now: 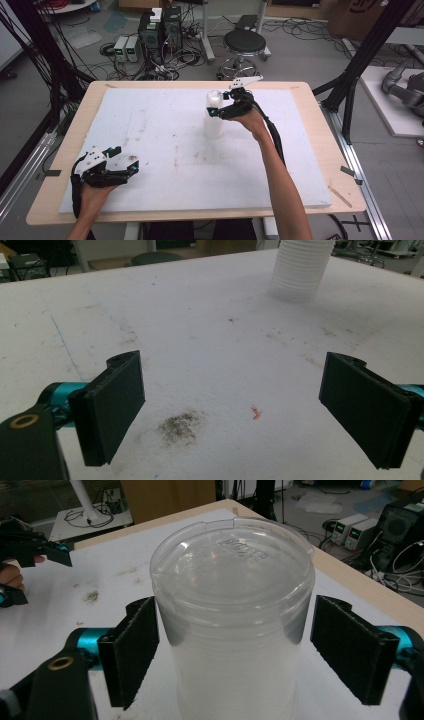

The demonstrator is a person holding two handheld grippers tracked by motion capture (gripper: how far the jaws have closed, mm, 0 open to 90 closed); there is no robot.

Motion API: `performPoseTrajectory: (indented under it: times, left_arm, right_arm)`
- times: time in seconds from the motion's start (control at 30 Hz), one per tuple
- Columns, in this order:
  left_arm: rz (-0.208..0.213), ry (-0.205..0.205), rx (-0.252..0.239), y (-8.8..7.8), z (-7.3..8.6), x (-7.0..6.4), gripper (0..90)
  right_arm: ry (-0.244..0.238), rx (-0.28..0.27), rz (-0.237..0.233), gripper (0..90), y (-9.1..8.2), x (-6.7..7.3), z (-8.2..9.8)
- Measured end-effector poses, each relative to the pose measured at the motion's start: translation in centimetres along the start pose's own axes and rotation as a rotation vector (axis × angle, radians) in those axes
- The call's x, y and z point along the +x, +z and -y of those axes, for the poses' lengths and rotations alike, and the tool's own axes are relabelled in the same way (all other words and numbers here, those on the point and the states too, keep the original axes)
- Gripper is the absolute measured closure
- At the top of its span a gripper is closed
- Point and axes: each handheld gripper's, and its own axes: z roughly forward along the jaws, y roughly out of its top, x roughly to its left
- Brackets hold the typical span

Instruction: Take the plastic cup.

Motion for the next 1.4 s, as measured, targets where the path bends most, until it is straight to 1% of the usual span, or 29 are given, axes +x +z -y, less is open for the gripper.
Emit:
performPoseTrajectory:
  times: [0.07,0.13,0.2,0.3,0.43,0.7,1.1,1.4]
  left_arm:
    - [0.0,0.0,0.0,0.01,0.0,0.01,10.9]
    - [0.001,-0.001,0.001,0.02,0.0,0.02,11.0]
    - [0.0,-0.001,0.0,0.01,0.0,0.01,11.0]
    - [0.0,0.0,-0.002,0.0,0.01,0.0,11.0]
    - [0.001,-0.001,0.001,0.01,0.0,0.01,11.0]
    - [0.0,0.003,0.002,0.04,-0.01,0.0,11.0]
    - [0.002,0.003,0.003,0.04,-0.01,0.0,11.0]
    - [0.003,0.004,0.005,0.05,-0.02,0.0,11.0]
  right_arm:
    - [0.006,-0.003,0.003,21.0,0.01,0.01,0.01]
    - [0.001,-0.004,-0.004,24.1,0.07,0.05,0.0]
    - [-0.005,-0.008,0.001,25.0,0.13,0.07,-0.01]
    - [-0.003,-0.011,-0.002,27.2,0.15,0.07,0.01]
    - [-0.002,-0.004,-0.006,29.7,0.16,0.09,0.03]
    - [-0.002,-0.003,-0.006,31.5,0.13,0.21,0.0]
    - [-0.011,-0.008,0.011,34.4,0.0,0.41,-0.13]
    - [-0.009,-0.024,0.012,34.7,-0.18,0.52,-0.24]
